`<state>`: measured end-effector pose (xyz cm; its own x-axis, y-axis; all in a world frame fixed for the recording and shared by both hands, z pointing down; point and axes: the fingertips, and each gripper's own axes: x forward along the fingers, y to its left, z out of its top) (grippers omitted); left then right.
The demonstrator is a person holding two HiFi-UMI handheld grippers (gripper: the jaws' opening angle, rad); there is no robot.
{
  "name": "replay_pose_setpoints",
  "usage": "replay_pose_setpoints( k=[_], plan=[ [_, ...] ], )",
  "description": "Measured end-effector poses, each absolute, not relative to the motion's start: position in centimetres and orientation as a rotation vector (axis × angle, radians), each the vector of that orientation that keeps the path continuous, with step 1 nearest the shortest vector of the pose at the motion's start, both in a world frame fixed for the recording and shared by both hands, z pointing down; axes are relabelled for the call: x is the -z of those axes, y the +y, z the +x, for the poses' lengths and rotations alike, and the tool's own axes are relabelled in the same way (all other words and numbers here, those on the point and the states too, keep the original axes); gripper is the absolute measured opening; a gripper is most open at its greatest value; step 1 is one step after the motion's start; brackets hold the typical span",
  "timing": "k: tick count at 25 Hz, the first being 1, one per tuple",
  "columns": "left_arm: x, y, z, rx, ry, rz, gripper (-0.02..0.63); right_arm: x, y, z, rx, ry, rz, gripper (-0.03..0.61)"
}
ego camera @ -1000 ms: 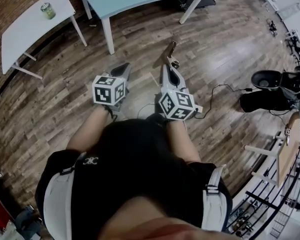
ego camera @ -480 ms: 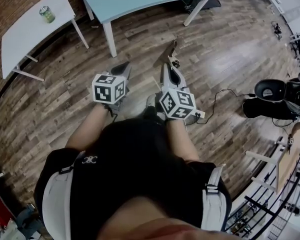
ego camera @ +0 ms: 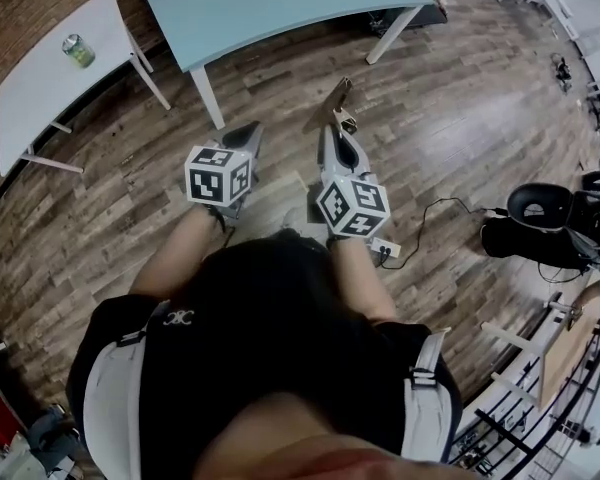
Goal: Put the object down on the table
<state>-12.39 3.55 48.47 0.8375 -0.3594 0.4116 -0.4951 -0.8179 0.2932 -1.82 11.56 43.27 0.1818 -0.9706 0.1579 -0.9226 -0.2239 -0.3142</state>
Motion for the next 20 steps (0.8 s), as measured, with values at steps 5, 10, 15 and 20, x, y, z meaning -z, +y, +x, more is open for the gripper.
replay_pose_setpoints(
  k=[5,10,15,20],
  plan=[
    [-48.3,2.0,-7.9,-0.487,-0.657,2.621,-0.002,-43.3,9.8,2.7,0.498,1.876,-2.276,0.017],
    [-48.3,0.6,-3.4,-0.480,-0.679,2.622,-0.002,-43.3,8.4,6.6,0.495,1.921,-2.255,0.017],
    [-47.8,-0.2,-0.1,-0.473,-0.705,2.627,-0.001,-43.4,7.3,9.7,0.499,1.950,-2.228,0.017],
    [-48.5,-1.5,0.7,-0.501,-0.744,2.612,-0.002,-43.9,6.0,11.5,0.510,1.946,-2.199,0.017]
  ],
)
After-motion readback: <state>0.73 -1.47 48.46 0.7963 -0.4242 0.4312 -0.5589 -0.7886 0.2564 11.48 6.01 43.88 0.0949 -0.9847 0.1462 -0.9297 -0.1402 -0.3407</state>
